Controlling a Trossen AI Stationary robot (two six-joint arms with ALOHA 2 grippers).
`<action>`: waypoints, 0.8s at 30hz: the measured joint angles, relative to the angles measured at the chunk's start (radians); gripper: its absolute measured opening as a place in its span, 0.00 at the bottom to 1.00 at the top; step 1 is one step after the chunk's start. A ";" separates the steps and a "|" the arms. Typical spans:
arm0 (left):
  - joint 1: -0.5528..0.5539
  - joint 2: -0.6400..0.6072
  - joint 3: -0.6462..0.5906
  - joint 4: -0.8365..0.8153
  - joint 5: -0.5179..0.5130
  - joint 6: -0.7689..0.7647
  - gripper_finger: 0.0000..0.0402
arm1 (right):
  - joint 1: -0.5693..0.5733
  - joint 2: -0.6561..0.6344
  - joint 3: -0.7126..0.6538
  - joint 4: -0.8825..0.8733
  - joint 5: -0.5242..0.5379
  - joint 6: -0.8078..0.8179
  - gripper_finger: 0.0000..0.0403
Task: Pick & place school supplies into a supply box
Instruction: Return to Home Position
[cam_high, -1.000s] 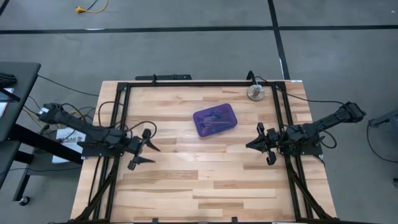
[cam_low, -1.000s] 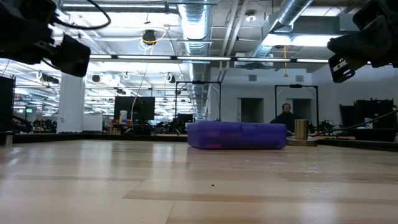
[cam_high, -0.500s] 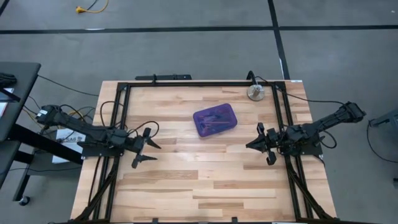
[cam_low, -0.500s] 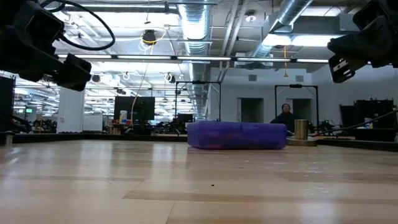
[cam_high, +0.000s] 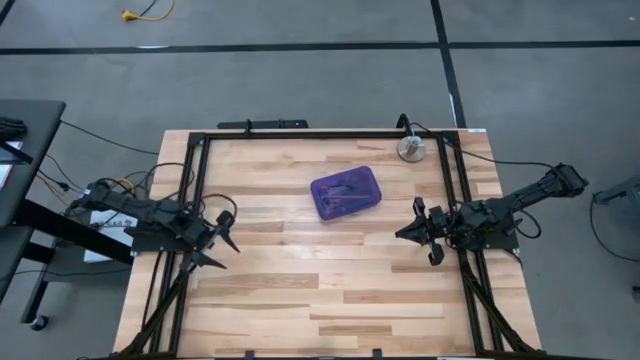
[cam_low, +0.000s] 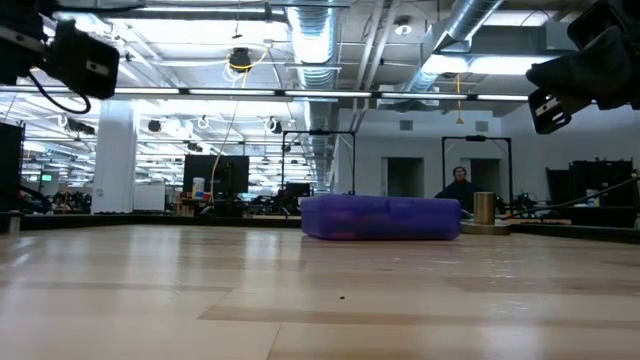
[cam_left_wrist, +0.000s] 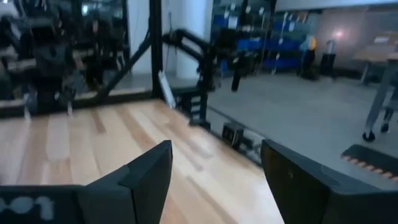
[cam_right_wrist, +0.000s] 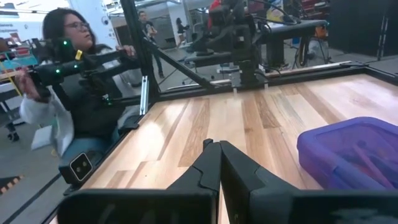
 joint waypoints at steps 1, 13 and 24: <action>-0.004 -0.023 0.002 -0.004 0.000 -0.001 0.58 | 0.000 0.000 0.000 -0.001 0.000 0.000 0.00; -0.014 -0.037 0.007 -0.038 -0.023 0.006 0.58 | 0.000 0.000 0.000 -0.014 0.001 0.000 0.00; -0.014 -0.032 0.008 -0.044 -0.034 0.010 0.58 | 0.000 0.000 0.000 -0.013 0.001 0.000 0.00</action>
